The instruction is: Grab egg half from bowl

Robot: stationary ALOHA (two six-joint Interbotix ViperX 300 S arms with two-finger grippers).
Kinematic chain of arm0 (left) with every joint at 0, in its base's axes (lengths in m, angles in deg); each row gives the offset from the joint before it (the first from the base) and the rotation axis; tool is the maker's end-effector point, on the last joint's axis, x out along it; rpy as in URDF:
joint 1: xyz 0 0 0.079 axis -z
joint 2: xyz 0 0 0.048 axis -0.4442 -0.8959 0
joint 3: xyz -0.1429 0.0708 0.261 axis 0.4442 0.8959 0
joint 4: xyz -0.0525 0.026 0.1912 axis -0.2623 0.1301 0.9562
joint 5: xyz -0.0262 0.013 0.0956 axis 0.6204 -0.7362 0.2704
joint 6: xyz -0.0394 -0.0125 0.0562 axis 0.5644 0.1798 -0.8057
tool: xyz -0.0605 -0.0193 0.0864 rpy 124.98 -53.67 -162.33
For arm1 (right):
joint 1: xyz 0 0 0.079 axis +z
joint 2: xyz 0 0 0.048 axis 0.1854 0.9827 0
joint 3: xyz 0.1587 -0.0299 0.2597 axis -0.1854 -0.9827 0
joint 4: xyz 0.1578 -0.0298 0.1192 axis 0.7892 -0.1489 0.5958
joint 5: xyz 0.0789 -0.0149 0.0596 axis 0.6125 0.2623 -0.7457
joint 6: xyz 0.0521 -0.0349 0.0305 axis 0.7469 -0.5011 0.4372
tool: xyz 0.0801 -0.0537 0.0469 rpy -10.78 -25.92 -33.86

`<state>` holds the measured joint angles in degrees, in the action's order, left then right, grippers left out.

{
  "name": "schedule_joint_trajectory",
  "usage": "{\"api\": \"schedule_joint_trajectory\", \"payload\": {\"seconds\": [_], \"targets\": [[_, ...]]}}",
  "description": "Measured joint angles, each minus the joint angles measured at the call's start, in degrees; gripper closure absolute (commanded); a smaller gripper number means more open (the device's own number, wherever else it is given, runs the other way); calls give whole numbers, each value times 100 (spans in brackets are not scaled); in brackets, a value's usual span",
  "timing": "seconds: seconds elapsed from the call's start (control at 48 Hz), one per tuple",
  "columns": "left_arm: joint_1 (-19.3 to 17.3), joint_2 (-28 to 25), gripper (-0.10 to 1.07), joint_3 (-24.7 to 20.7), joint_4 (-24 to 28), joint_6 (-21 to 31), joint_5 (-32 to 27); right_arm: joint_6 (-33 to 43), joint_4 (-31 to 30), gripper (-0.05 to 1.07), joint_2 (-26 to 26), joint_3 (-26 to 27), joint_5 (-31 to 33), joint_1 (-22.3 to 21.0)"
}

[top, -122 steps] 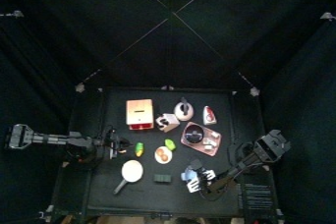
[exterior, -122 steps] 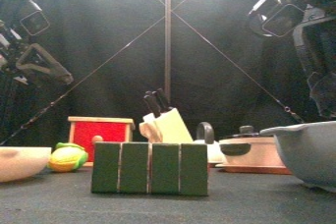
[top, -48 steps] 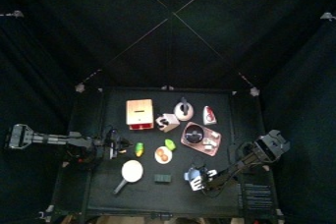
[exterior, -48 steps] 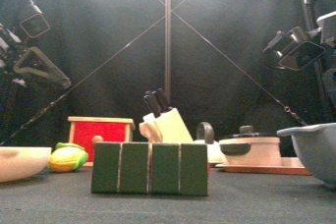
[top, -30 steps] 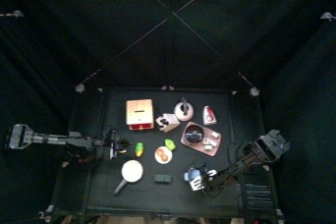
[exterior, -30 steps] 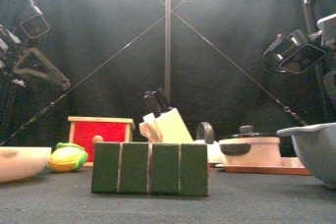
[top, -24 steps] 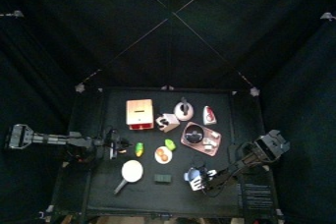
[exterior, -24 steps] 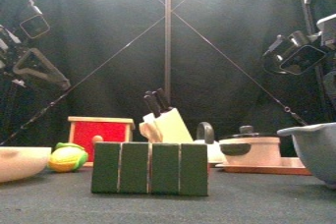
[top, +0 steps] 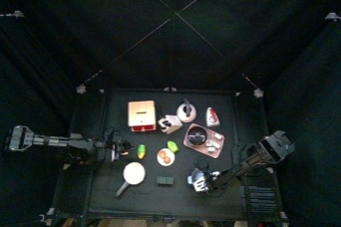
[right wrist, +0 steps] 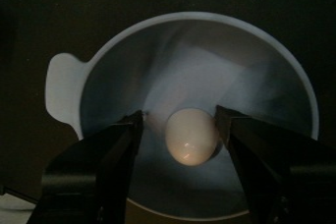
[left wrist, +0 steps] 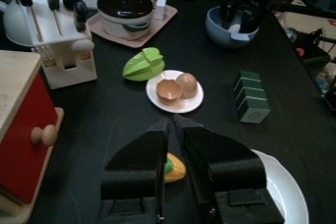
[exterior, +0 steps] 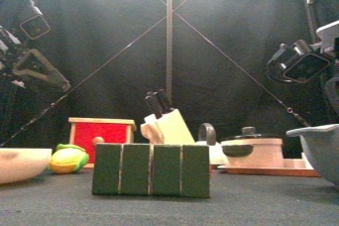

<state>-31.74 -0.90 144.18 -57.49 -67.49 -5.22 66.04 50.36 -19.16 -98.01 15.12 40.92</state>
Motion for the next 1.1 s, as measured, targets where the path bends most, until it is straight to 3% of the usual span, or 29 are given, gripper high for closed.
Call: {"api": "schedule_joint_trajectory", "payload": {"seconds": [0.354, 0.688, 1.104], "targets": [[0, 0, 40, 0, 0, 0, -9, 0, -114, 10, -123, -79, 97, -105], [0, 0, 40, 0, 0, 0, -9, -79, -158, 10, -791, -79, 650, -202], [0, 0, 40, 9, -53, 0, -9, -2373, 853, 10, -853, 211, 1081, -378]]}}
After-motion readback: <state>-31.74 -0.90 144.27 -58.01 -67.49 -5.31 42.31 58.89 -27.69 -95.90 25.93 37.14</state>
